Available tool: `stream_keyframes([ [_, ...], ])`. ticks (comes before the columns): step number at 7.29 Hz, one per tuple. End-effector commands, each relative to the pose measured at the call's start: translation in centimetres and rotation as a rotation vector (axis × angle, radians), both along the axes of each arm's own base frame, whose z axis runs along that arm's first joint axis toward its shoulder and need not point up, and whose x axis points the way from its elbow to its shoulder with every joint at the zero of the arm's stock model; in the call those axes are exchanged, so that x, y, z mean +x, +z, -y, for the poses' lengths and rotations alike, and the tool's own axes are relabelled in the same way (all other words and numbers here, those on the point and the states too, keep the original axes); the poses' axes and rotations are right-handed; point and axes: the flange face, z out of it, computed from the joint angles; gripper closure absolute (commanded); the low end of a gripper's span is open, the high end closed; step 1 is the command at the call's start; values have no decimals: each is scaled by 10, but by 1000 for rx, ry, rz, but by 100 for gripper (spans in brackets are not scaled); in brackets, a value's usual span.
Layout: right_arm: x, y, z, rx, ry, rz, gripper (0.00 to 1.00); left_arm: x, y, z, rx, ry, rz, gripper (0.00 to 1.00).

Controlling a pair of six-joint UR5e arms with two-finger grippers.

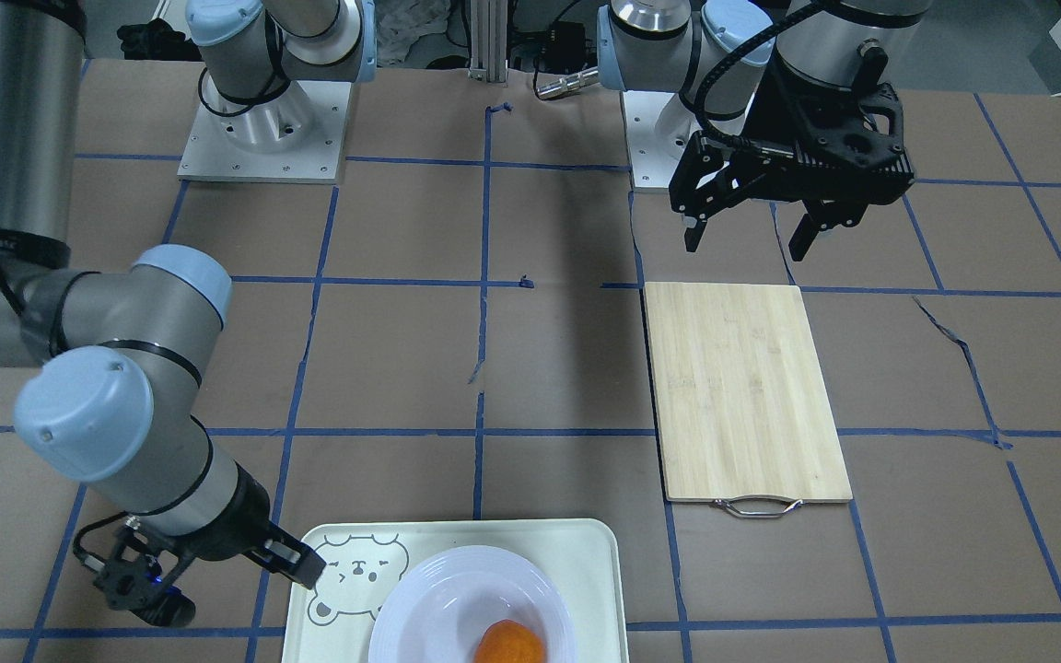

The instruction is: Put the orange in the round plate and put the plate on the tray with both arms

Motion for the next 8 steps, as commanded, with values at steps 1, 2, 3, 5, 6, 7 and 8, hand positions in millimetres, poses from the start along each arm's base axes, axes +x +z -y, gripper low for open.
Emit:
stream_keyframes([
  [1, -23, 86, -43, 52, 175, -229, 27, -1, -1, 0, 1, 0, -1, 0],
  [2, -15, 133, -81, 81, 196, -223, 27, -1, -1, 0, 2, -6, 0, 0],
  [3, -9, 171, -116, 93, 228, -215, 26, -1, -1, 0, 0, -12, 1, 0],
  [5, -9, 225, -168, 101, 323, -217, 9, -1, -1, 0, 2, -14, 1, 0],
  [6, -6, 243, -185, 58, 462, -208, 2, 2, -1, 1, 2, -12, 1, 0],
  [7, -5, 242, -189, 57, 536, -213, 0, 3, 0, 1, -1, -11, 2, 0],
  [8, -7, 232, -192, 80, 541, -218, 0, 3, 0, 1, -1, -11, 2, 0],
])
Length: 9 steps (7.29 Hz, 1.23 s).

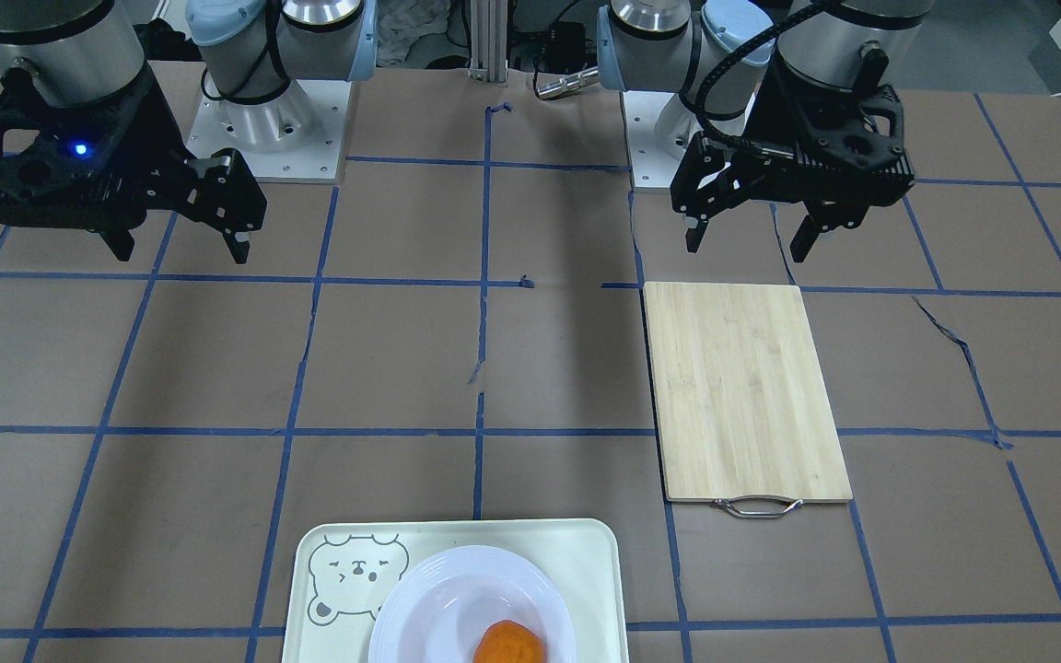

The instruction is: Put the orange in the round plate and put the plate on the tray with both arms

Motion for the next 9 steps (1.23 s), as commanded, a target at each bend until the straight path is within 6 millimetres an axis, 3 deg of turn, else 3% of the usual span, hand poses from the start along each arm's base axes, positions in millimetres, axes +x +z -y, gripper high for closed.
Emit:
stream_keyframes([
  [1, 0, -14, -9, 21, 60, 1, 0, 3, 1, 1, -3, 5, 0, 0],
  [9, 1, -15, -10, 23, 56, 6, 0, 2, 3, -1, -6, 5, 1, 0],
])
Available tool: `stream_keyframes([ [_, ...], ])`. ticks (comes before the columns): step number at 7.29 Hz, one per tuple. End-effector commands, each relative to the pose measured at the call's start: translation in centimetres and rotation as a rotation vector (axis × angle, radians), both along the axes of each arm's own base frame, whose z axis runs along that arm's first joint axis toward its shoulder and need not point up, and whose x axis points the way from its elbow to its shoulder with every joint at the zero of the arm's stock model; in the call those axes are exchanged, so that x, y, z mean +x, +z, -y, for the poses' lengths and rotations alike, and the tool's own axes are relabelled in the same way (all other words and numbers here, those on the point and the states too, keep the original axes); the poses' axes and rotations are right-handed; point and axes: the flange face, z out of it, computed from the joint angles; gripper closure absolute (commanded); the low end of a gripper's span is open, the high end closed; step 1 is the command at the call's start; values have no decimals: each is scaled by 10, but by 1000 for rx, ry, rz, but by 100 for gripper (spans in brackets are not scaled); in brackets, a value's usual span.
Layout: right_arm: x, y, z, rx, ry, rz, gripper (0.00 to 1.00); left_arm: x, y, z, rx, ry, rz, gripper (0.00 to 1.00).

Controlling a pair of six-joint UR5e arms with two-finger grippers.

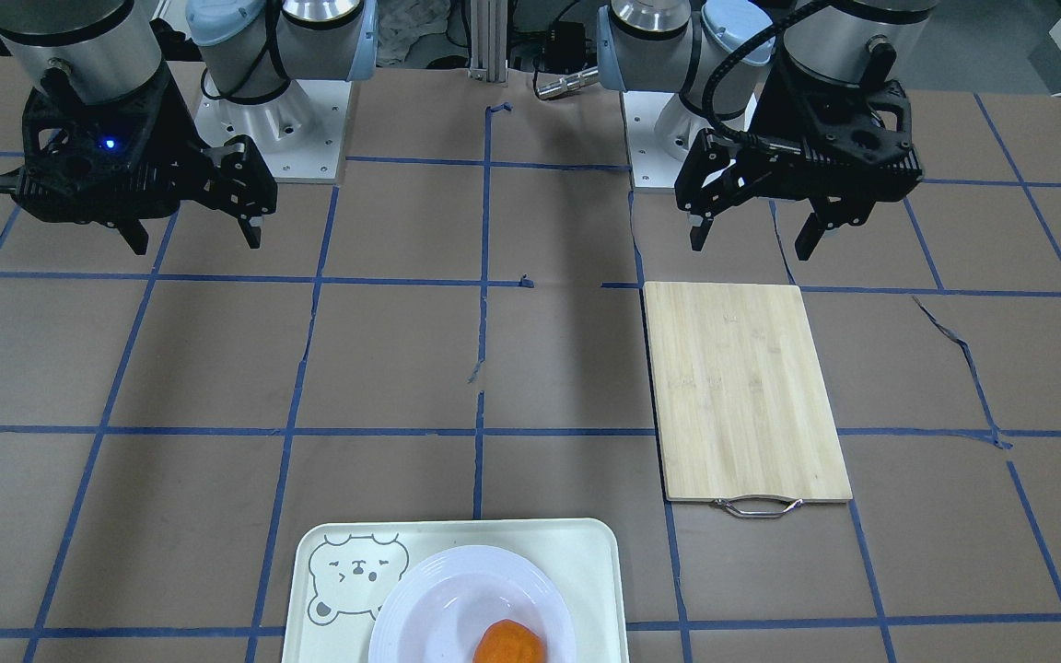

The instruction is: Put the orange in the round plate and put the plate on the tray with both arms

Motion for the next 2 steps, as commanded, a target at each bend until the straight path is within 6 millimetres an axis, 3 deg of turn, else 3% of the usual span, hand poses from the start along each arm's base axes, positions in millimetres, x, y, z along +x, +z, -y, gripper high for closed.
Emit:
stream_keyframes([
  [1, 0, -1, 0, 1, -2, 0, 0, 0, -1, 0, 2, 1, 1, 0],
  [2, 0, -1, 0, 1, -2, 1, 0, 0, -1, 0, 3, 0, 0, 0],
])
